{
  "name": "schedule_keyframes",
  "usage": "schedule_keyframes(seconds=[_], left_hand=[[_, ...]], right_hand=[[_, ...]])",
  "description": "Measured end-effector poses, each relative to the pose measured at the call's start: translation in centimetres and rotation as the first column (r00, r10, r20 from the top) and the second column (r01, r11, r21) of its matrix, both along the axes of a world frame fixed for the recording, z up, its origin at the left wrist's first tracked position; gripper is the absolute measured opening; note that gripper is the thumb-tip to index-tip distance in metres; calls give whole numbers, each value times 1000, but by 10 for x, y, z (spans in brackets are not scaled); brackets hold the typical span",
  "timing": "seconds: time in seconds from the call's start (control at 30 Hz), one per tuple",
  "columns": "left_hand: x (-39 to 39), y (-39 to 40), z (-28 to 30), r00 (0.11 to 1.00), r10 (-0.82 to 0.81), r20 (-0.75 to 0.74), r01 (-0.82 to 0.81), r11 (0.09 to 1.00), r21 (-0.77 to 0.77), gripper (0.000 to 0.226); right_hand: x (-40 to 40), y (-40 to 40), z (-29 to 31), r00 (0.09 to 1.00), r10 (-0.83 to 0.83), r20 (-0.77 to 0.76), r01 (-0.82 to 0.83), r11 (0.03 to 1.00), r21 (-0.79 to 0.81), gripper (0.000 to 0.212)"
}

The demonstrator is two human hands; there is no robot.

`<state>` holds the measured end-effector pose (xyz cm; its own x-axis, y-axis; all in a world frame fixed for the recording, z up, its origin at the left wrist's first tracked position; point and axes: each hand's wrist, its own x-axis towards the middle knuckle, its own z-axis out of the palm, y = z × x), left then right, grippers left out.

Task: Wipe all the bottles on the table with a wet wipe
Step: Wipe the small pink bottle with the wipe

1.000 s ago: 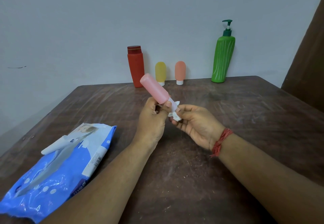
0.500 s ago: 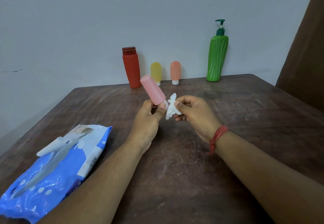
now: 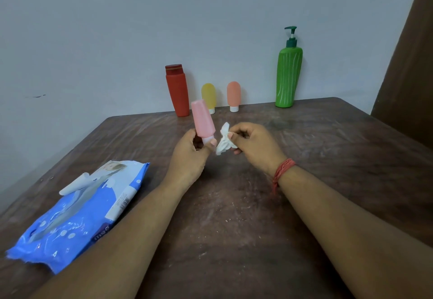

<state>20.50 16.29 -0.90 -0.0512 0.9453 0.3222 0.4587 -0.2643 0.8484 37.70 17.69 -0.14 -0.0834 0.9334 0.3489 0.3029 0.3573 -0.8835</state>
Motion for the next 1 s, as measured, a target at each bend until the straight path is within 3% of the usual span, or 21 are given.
schedule_keyframes(seconds=[0.2, 0.43, 0.57, 0.77, 0.9, 1.0], left_hand=[[3, -1, -5, 991, -30, -129, 23, 998, -55, 57], [18, 9, 1, 910, 6, -415, 51, 991, 125, 58], [32, 39, 21, 946, 31, -323, 29, 984, 179, 64], [67, 111, 73, 987, 60, -151, -26, 975, 219, 30], [91, 161, 87, 964, 49, -261, 22, 965, 261, 29], [110, 196, 87, 913, 28, -406, 86, 961, 261, 35]], right_hand=[[28, 8, 5, 986, -132, -102, 132, 991, -5, 16], [55, 20, 2, 928, -280, -247, 282, 959, -29, 15], [67, 26, -1, 872, -359, -334, 370, 928, -31, 16], [66, 35, 6, 832, -408, -376, 447, 894, 18, 21], [71, 41, 5, 809, -429, -402, 485, 873, 44, 25], [78, 46, 2, 734, -460, -500, 536, 844, 10, 23]])
